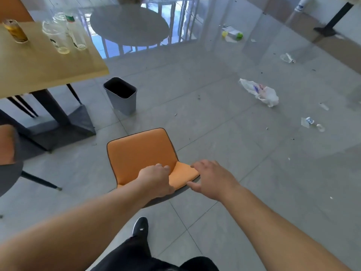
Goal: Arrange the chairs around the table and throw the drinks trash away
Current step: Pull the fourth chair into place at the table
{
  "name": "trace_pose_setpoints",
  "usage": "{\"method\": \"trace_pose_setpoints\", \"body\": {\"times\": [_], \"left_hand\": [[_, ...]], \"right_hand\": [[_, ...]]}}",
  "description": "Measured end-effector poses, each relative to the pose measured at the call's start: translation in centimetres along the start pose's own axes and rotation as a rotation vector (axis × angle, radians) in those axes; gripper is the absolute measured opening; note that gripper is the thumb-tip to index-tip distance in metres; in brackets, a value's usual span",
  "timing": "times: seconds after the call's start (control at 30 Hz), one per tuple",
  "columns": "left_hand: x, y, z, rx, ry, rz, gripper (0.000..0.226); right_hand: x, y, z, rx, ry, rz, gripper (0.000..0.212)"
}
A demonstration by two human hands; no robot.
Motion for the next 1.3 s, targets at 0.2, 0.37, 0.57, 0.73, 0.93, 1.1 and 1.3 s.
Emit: {"method": "trace_pose_setpoints", "body": {"times": [0.2, 0.37, 0.57, 0.73, 0.93, 1.1, 1.3], "left_hand": [[-0.2, -3.3, 2.1, -0.086, 0.084, -0.201, 0.076], [-3.0, -6.6, 1.2, -0.139, 0.398, -0.011, 0.051], [-4.7, -8.8, 1.8, -0.179, 0.561, 0.012, 0.036], [-5.3, -9.5, 0.5, -0.193, 0.616, -0.007, 0.032], [-8.6, -9.8, -8.8, -0.301, 0.666, 0.004, 0.031], [-12.2, -11.0, -17.5, -0.427, 0.655, 0.048, 0.028], [-12.8, -10.0, -25.4, -0.389, 0.631, 0.14, 0.022]], "right_hand": [[1.9, -1.1, 3.1, 0.034, 0.125, -0.086, 0.073], [4.2, -4.9, 4.9, -0.066, 0.358, -0.199, 0.075], [5.4, -9.0, 5.6, -0.035, 0.395, -0.24, 0.064], [6.9, -10.3, 2.8, -0.132, 0.472, -0.21, 0.049], [8.4, -11.9, -7.1, -0.186, 0.579, -0.183, 0.044], [10.9, -12.1, -17.2, -0.266, 0.698, -0.166, 0.036], [15.9, -11.1, -25.7, -0.355, 0.718, -0.188, 0.04]]}}
Point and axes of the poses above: each hand's wrist, its own x-axis towards the middle knuckle, its own y-axis out of the back of the hand, z = x × y, the point moved 4 cm from there along x, towards the middle knuckle, and after that the axes turned 5 degrees about x, right-handed, at the moved point
